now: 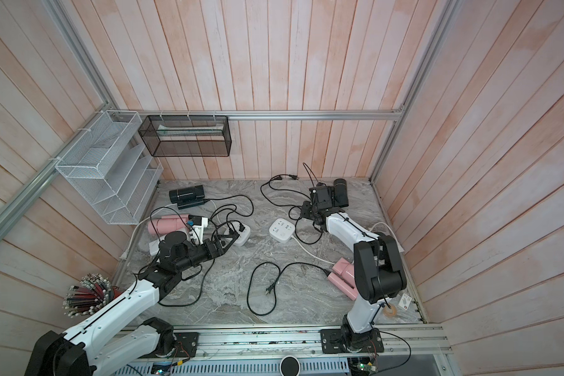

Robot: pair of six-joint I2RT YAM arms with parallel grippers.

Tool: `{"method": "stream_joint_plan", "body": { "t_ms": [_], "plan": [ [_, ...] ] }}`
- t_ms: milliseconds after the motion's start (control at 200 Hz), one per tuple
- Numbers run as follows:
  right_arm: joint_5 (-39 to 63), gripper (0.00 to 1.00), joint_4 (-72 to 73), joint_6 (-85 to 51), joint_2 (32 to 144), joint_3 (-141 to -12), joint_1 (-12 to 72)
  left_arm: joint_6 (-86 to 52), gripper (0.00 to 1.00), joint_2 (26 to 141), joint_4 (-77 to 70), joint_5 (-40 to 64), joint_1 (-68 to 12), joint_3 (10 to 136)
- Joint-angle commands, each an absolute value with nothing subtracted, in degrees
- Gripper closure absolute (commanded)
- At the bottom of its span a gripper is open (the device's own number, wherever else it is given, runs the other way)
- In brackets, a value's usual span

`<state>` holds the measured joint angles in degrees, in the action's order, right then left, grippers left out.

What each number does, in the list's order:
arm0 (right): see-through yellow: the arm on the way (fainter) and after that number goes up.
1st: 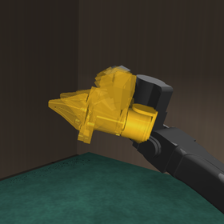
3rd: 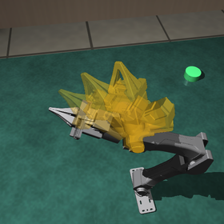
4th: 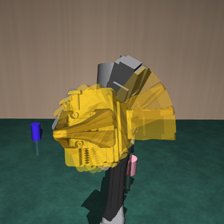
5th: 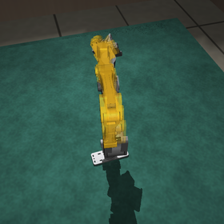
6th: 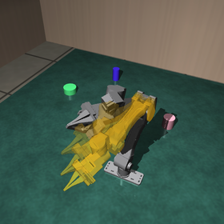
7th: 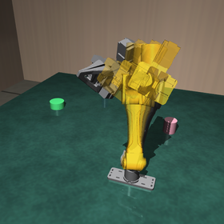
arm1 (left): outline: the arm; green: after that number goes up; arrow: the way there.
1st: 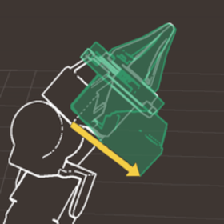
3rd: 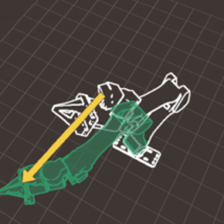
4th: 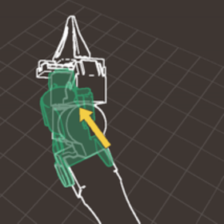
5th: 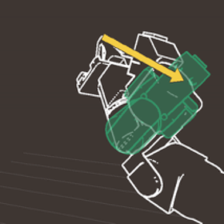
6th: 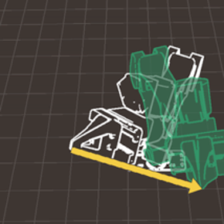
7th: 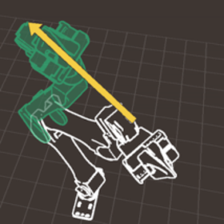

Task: Charge the blow dryers
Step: Pick up the charging cable from the center of the board.

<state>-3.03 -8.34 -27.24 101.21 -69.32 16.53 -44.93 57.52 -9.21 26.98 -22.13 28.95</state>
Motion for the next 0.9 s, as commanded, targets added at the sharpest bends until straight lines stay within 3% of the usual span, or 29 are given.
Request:
{"method": "stream_joint_plan", "body": {
  "t_ms": [0,380,800,895],
  "plan": [
    [-2.33,0.55,-6.41,-28.04,104.85,-71.72,15.56,-43.47,0.0,56.59,-9.02,27.8,-22.14,28.57],
    [-2.14,0.6,-4.39,-29.68,117.48,-78.9,15.12,-42.54,0.0,55.56,-6.47,25.87,-22.13,28.63],
    [-1.78,0.63,-3.78,-30.67,123.51,-82.09,14.94,-42.45,0.0,54.27,-6.12,25.29,-22.07,28.14],
    [-2.75,0.74,-3.74,-30.93,123.24,-81.71,14.94,-42.43,0.0,55.15,-5.98,25.88,-22.14,28.4]
  ]
}}
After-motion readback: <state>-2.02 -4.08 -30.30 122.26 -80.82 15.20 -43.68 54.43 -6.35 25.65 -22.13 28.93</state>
